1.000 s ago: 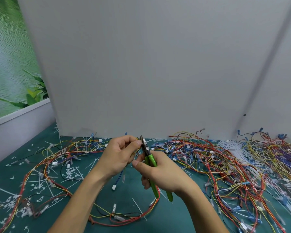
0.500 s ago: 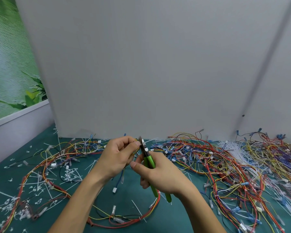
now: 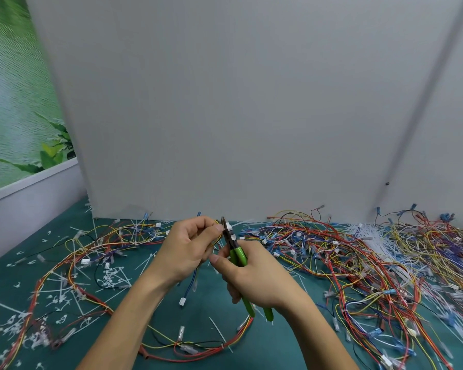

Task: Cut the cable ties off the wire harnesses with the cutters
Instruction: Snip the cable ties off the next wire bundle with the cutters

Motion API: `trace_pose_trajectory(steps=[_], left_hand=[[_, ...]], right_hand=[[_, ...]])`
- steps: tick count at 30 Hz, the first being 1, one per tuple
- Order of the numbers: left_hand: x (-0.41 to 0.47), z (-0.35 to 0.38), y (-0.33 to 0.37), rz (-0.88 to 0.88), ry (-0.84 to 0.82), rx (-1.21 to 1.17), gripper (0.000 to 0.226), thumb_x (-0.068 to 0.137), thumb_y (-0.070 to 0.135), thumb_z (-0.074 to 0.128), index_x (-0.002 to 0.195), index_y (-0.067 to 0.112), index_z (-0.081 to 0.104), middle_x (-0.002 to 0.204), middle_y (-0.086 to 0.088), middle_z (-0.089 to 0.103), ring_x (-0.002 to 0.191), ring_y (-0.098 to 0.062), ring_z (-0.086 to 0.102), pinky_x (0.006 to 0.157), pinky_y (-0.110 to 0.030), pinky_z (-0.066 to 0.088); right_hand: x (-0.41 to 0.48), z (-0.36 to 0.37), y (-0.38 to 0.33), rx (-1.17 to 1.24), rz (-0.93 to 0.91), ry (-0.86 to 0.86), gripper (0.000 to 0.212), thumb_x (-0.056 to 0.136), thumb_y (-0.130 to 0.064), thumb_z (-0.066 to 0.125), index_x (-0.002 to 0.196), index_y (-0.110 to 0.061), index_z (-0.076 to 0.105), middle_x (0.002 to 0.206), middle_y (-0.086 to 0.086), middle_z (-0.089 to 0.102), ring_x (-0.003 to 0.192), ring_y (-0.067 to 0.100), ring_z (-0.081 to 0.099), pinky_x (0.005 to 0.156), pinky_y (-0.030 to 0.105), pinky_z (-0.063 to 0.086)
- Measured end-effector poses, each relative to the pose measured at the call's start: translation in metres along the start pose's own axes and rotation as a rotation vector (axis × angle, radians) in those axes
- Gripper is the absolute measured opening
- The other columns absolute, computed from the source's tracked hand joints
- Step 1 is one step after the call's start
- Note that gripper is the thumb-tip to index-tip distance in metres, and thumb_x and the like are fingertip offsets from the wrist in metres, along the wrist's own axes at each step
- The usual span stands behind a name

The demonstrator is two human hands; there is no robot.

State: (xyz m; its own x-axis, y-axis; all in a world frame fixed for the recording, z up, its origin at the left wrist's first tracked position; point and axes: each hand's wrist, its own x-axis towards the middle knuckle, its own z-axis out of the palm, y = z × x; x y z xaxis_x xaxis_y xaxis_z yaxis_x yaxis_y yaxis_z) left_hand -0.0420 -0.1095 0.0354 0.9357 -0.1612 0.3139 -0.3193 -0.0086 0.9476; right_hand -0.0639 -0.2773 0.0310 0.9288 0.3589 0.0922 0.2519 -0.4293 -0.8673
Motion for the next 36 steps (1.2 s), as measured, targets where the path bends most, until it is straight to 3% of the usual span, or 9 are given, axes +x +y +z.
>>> trace_pose_trajectory(steps=[3, 9, 12, 20, 22, 25, 29, 32, 36], left_hand=[[0.0007, -0.0017, -0.0017, 0.005, 0.000, 0.007, 0.037, 0.101, 0.013, 0.057, 0.066, 0.023, 0.065, 0.053, 0.003, 0.034, 0.044, -0.012, 0.027, 0.042, -0.020, 0.025], [0.0012, -0.0004, -0.0009, 0.004, -0.009, -0.019, 0.038, 0.101, 0.012, 0.056, 0.066, 0.023, 0.066, 0.053, 0.003, 0.031, 0.043, -0.012, 0.024, 0.041, -0.020, 0.022], [0.0009, 0.0005, -0.0003, 0.007, -0.008, -0.014, 0.038, 0.101, 0.012, 0.056, 0.066, 0.023, 0.066, 0.052, 0.004, 0.031, 0.043, -0.012, 0.024, 0.042, -0.020, 0.022], [0.0016, -0.0001, -0.0025, 0.010, 0.009, 0.006, 0.036, 0.101, 0.012, 0.057, 0.066, 0.021, 0.064, 0.055, -0.002, 0.031, 0.044, -0.013, 0.026, 0.042, -0.020, 0.024], [0.0014, -0.0001, -0.0026, 0.007, 0.006, 0.006, 0.036, 0.101, 0.013, 0.057, 0.067, 0.022, 0.065, 0.055, 0.000, 0.031, 0.043, -0.013, 0.026, 0.041, -0.020, 0.024], [0.0013, -0.0003, -0.0024, 0.003, -0.002, -0.006, 0.036, 0.101, 0.012, 0.056, 0.067, 0.022, 0.065, 0.054, 0.002, 0.030, 0.043, -0.012, 0.024, 0.041, -0.020, 0.022], [0.0013, -0.0009, -0.0030, 0.013, -0.007, -0.020, 0.037, 0.102, 0.013, 0.056, 0.068, 0.023, 0.066, 0.053, 0.004, 0.030, 0.043, -0.012, 0.023, 0.043, -0.021, 0.021], [0.0011, -0.0010, -0.0021, 0.015, -0.007, -0.013, 0.029, 0.097, 0.024, 0.062, 0.069, 0.023, 0.067, 0.052, 0.002, 0.030, 0.045, -0.014, 0.023, 0.043, -0.022, 0.021], [0.0022, -0.0023, -0.0044, 0.010, 0.003, 0.008, 0.031, 0.100, 0.019, 0.061, 0.069, 0.023, 0.067, 0.054, -0.001, 0.031, 0.045, -0.014, 0.026, 0.042, -0.021, 0.024]], right_hand=[[0.0005, 0.0003, -0.0014, 0.008, 0.005, 0.003, 0.030, 0.097, -0.044, 0.064, 0.094, -0.015, 0.059, 0.065, 0.004, 0.066, 0.056, 0.013, 0.069, 0.071, 0.045, 0.061], [0.0009, 0.0003, 0.0003, 0.000, 0.004, 0.028, 0.030, 0.099, -0.042, 0.061, 0.086, -0.016, 0.057, 0.058, 0.002, 0.055, 0.047, 0.019, 0.057, 0.050, 0.037, 0.054], [0.0010, -0.0013, 0.0002, 0.001, 0.002, 0.024, 0.028, 0.099, -0.041, 0.061, 0.083, -0.018, 0.057, 0.057, 0.000, 0.054, 0.046, 0.017, 0.056, 0.048, 0.035, 0.053], [0.0004, -0.0003, -0.0028, 0.007, 0.027, 0.001, 0.029, 0.098, -0.045, 0.063, 0.095, -0.016, 0.058, 0.069, 0.010, 0.071, 0.063, 0.023, 0.073, 0.075, 0.047, 0.062], [-0.0001, -0.0003, -0.0026, -0.016, 0.018, 0.003, 0.027, 0.098, -0.044, 0.062, 0.093, -0.018, 0.058, 0.065, 0.008, 0.069, 0.058, 0.023, 0.070, 0.070, 0.044, 0.062], [-0.0002, -0.0004, -0.0009, -0.012, -0.002, 0.033, 0.027, 0.099, -0.042, 0.062, 0.082, -0.022, 0.057, 0.057, 0.000, 0.056, 0.047, 0.019, 0.057, 0.048, 0.034, 0.053], [0.0008, -0.0009, 0.0000, -0.001, -0.013, 0.053, 0.031, 0.097, -0.044, 0.062, 0.077, -0.022, 0.057, 0.058, 0.002, 0.053, 0.044, 0.019, 0.052, 0.044, 0.029, 0.048], [0.0006, 0.0000, -0.0006, -0.010, -0.018, 0.048, 0.030, 0.098, -0.044, 0.061, 0.082, -0.020, 0.058, 0.059, 0.003, 0.057, 0.046, 0.020, 0.060, 0.048, 0.035, 0.055], [-0.0001, 0.0004, -0.0028, -0.016, -0.006, 0.018, 0.029, 0.097, -0.046, 0.062, 0.092, -0.017, 0.059, 0.068, 0.014, 0.072, 0.059, 0.021, 0.072, 0.070, 0.044, 0.062]])
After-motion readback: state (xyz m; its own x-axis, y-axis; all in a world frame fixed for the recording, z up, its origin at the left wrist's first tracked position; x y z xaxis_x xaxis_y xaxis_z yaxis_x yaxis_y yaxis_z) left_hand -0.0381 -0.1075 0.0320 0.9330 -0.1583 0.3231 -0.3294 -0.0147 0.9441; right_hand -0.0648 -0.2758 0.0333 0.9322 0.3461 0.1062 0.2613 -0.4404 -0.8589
